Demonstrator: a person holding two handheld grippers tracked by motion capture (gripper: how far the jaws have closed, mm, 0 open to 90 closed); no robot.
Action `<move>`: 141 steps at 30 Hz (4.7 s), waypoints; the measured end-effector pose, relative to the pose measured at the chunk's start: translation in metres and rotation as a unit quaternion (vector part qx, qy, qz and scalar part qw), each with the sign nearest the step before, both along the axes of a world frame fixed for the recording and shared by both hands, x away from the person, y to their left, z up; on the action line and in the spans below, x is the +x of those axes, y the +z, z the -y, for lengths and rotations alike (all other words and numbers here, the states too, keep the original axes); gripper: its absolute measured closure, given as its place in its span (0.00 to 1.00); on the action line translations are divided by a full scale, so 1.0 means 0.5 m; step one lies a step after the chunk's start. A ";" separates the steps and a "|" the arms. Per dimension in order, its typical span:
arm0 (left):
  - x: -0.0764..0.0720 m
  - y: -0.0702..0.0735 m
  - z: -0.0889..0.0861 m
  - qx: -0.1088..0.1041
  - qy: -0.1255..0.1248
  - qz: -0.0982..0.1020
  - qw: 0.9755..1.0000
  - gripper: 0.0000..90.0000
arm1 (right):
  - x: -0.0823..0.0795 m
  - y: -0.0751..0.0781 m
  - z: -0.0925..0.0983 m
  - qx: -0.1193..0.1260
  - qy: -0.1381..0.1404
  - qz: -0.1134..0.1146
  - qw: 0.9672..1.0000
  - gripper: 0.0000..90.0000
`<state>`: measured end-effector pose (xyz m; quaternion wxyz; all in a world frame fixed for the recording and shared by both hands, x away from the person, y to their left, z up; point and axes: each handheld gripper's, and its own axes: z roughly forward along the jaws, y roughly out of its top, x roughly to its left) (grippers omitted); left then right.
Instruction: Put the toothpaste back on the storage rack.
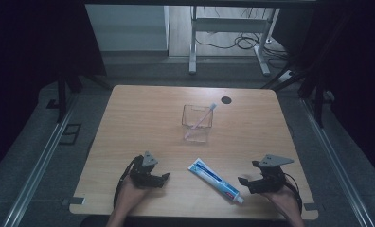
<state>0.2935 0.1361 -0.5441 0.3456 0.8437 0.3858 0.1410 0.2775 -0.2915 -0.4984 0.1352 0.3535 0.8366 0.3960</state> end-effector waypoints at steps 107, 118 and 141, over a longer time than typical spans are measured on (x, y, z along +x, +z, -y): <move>0.000 0.000 0.000 0.001 0.000 0.000 1.000 0.16 | 0.089 0.039 -0.150 -0.105 0.023 -0.097 0.989 0.61; 0.000 0.000 0.000 0.000 0.000 -0.001 1.000 0.16 | 0.110 0.030 -0.146 -0.117 0.000 -0.143 0.983 0.49; 0.000 0.000 0.000 0.000 0.000 -0.001 1.000 0.16 | 0.143 -0.006 -0.191 -0.170 0.004 -0.184 0.968 0.55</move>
